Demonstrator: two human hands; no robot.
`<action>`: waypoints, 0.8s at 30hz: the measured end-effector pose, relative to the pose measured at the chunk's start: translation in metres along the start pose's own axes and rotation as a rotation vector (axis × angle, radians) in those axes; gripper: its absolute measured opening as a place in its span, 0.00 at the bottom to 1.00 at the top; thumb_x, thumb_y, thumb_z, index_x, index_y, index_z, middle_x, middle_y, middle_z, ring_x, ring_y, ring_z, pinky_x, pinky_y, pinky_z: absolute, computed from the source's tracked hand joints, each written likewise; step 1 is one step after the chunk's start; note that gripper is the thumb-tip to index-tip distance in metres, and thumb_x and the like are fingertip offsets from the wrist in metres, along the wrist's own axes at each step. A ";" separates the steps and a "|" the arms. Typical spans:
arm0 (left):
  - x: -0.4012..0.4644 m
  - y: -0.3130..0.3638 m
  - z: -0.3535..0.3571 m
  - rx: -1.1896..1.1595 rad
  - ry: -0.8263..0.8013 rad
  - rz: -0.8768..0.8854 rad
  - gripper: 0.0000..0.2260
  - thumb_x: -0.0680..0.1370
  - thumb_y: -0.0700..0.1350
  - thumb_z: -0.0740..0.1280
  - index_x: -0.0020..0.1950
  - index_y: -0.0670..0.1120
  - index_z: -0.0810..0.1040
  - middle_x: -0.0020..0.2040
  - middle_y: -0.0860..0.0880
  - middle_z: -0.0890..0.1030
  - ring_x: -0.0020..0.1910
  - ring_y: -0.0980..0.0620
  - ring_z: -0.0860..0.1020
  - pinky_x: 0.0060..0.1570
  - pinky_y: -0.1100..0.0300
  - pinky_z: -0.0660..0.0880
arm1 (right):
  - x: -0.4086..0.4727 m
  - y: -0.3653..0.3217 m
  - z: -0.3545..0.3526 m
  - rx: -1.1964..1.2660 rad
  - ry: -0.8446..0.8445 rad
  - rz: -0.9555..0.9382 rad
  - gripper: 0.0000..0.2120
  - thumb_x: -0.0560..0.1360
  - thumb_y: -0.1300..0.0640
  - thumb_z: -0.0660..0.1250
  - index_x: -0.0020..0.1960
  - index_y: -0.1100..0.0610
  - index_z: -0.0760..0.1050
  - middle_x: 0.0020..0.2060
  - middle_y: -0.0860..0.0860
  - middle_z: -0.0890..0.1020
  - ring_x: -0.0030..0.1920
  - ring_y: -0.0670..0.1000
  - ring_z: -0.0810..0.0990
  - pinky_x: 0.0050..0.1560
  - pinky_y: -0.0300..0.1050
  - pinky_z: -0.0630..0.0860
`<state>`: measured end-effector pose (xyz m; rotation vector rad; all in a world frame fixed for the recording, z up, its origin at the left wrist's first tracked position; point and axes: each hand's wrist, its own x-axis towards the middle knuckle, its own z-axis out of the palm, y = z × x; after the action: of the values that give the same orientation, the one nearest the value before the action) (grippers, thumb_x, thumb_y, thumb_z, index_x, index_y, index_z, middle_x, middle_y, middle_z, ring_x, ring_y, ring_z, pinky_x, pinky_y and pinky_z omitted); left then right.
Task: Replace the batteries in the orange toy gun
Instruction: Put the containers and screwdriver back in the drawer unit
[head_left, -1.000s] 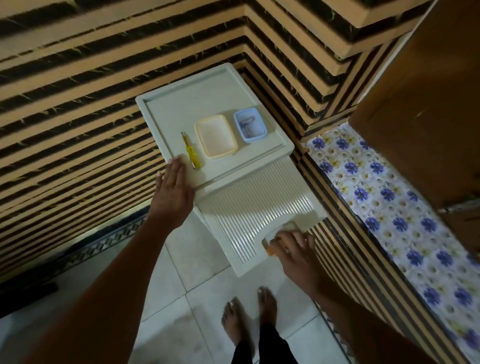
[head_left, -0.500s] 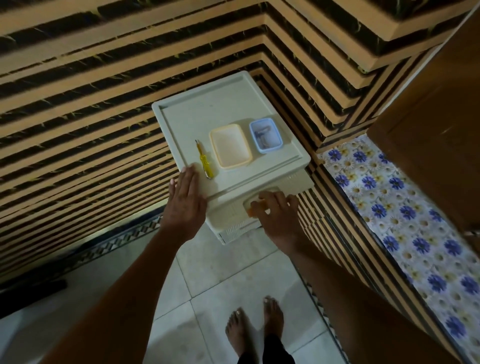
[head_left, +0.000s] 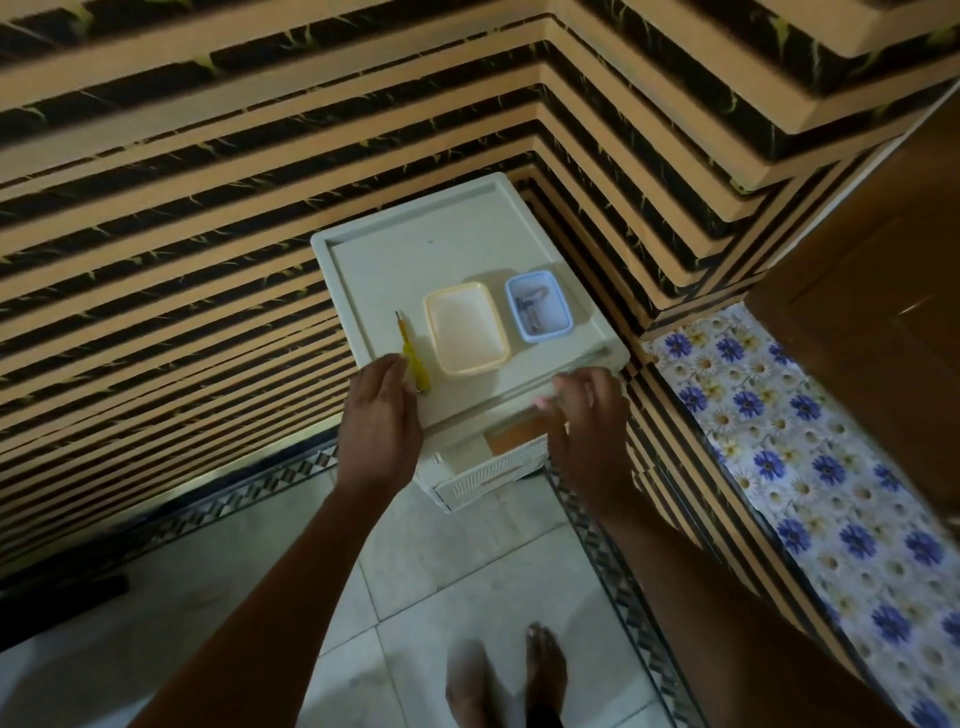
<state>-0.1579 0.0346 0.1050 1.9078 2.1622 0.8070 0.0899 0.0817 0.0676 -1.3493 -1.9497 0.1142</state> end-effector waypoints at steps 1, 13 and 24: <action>0.009 0.011 0.000 0.044 0.044 -0.011 0.15 0.84 0.41 0.60 0.67 0.37 0.76 0.64 0.38 0.79 0.62 0.38 0.76 0.61 0.38 0.75 | 0.013 0.001 -0.002 0.064 0.037 0.075 0.14 0.83 0.52 0.63 0.59 0.62 0.78 0.55 0.59 0.77 0.53 0.56 0.78 0.48 0.56 0.79; 0.083 0.088 0.007 0.125 -0.069 -0.460 0.12 0.77 0.36 0.64 0.60 0.36 0.77 0.57 0.37 0.80 0.56 0.36 0.78 0.51 0.44 0.76 | 0.123 0.008 0.008 0.138 -0.332 0.579 0.12 0.81 0.59 0.66 0.63 0.64 0.77 0.58 0.63 0.81 0.58 0.62 0.82 0.55 0.58 0.81; 0.035 0.113 0.008 -0.044 0.052 -0.524 0.13 0.85 0.37 0.59 0.66 0.35 0.77 0.62 0.37 0.76 0.55 0.40 0.79 0.52 0.55 0.73 | 0.078 0.016 -0.035 0.488 -0.235 0.820 0.10 0.84 0.62 0.62 0.62 0.63 0.79 0.50 0.53 0.80 0.45 0.51 0.84 0.41 0.44 0.85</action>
<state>-0.0617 0.0757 0.1609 1.2111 2.4785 0.7881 0.1116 0.1426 0.1262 -1.7392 -1.2845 1.1006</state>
